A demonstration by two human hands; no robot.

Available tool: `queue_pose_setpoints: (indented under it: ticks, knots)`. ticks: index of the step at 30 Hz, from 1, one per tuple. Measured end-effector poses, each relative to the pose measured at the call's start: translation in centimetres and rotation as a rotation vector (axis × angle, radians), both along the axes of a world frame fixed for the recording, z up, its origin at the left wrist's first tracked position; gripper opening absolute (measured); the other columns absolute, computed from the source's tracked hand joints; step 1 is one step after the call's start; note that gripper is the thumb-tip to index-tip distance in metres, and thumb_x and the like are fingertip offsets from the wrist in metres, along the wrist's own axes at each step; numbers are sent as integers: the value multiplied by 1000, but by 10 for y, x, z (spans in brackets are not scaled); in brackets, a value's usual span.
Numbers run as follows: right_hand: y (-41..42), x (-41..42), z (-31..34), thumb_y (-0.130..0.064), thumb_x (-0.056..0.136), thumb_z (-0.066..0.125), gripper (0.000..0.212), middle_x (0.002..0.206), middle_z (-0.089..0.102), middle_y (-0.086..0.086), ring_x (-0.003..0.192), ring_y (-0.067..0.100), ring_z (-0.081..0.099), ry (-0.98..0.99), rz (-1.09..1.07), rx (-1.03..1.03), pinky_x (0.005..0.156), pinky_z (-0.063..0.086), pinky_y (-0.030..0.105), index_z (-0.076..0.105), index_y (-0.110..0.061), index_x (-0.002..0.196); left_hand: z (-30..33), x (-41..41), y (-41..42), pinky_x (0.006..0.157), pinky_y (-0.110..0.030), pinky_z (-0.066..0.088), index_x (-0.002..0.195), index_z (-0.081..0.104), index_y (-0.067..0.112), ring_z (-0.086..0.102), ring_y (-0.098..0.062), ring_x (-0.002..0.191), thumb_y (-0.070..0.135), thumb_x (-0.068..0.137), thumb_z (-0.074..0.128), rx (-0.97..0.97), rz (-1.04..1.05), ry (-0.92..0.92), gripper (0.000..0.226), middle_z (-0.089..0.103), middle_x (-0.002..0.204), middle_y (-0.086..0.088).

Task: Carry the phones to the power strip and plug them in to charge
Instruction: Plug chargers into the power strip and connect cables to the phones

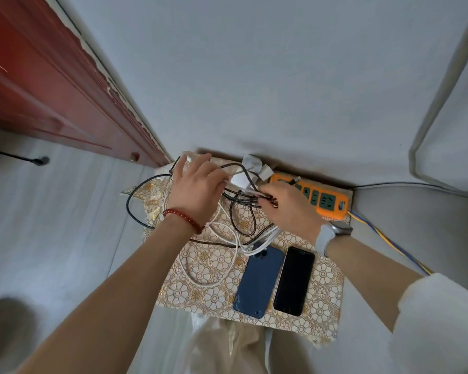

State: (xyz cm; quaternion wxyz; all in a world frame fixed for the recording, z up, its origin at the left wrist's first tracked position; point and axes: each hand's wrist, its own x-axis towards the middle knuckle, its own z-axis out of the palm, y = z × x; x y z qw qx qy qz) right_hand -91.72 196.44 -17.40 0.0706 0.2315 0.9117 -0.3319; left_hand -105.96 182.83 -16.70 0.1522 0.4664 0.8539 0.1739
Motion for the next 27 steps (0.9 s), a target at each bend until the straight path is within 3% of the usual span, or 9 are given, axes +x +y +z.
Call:
queue_pose_setpoints:
  ticks: [2, 5, 10, 13, 16, 17, 20, 23, 27]
  knots:
    - [3, -9, 4, -12, 86, 51, 22, 85, 65, 8, 78, 25, 59, -15, -82, -126, 68, 48, 40, 61, -8, 105, 0, 2, -8, 110, -51, 22, 96, 66, 16, 56, -25, 111, 18, 86, 55, 21, 6, 22, 15, 67, 100, -5]
    - [5, -22, 10, -15, 86, 53, 19, 81, 64, 1, 67, 14, 53, 11, -181, -258, 64, 42, 30, 68, -13, 98, -3, 8, -24, 106, -54, 30, 96, 67, 14, 63, -27, 94, 17, 81, 60, 46, 14, 25, 16, 67, 90, -7]
    - [11, -33, 13, -29, 88, 49, 25, 84, 71, 4, 83, 20, 64, -61, -392, -586, 81, 48, 31, 70, -18, 96, -7, 11, -37, 101, -54, 36, 84, 70, 17, 64, -25, 86, 26, 82, 62, 36, -25, 20, 13, 67, 93, -6]
    - [16, -42, 5, -18, 94, 43, 30, 77, 65, 0, 58, 14, 64, -18, -429, -366, 53, 48, 12, 52, -11, 121, -11, 16, -40, 100, -54, 37, 84, 70, 18, 64, -25, 88, 27, 80, 64, 6, -43, -3, 12, 66, 102, -6]
    - [19, -52, 1, -9, 91, 46, 46, 98, 57, -2, 72, 21, 64, -107, -228, -164, 66, 55, 30, 39, -20, 135, -13, 19, -44, 99, -52, 38, 103, 64, 18, 65, -25, 90, 32, 83, 55, 25, -23, -9, 26, 63, 111, -7]
    - [22, -54, -2, -13, 90, 49, 43, 102, 58, -2, 80, 22, 62, -172, -125, -52, 70, 53, 35, 44, -22, 132, -12, 19, -45, 98, -50, 38, 114, 58, 19, 65, -25, 92, 35, 85, 50, 18, -21, -7, 34, 60, 119, -8]
    - [29, -56, -3, -26, 91, 50, 22, 101, 68, 6, 86, 24, 61, -209, -43, 184, 62, 45, 30, 64, -23, 108, -13, 19, -45, 99, -47, 37, 138, 29, 23, 61, -24, 103, 36, 88, 44, -37, -41, 8, 54, 37, 145, -7]
    - [33, -52, 2, -22, 92, 49, 23, 102, 69, 9, 91, 27, 62, -27, -156, 193, 73, 51, 40, 68, -19, 104, -13, 18, -40, 101, -44, 32, 144, 9, 25, 53, -23, 111, 38, 90, 38, -96, -42, -16, 62, 18, 154, 1]
    - [27, -38, 19, -18, 88, 56, 19, 97, 66, 10, 82, 26, 61, 173, -166, 288, 63, 51, 39, 70, -14, 100, -10, 18, -32, 103, -41, 28, 144, 3, 25, 48, -20, 114, 43, 90, 31, -110, -40, -57, 64, 11, 155, 5]
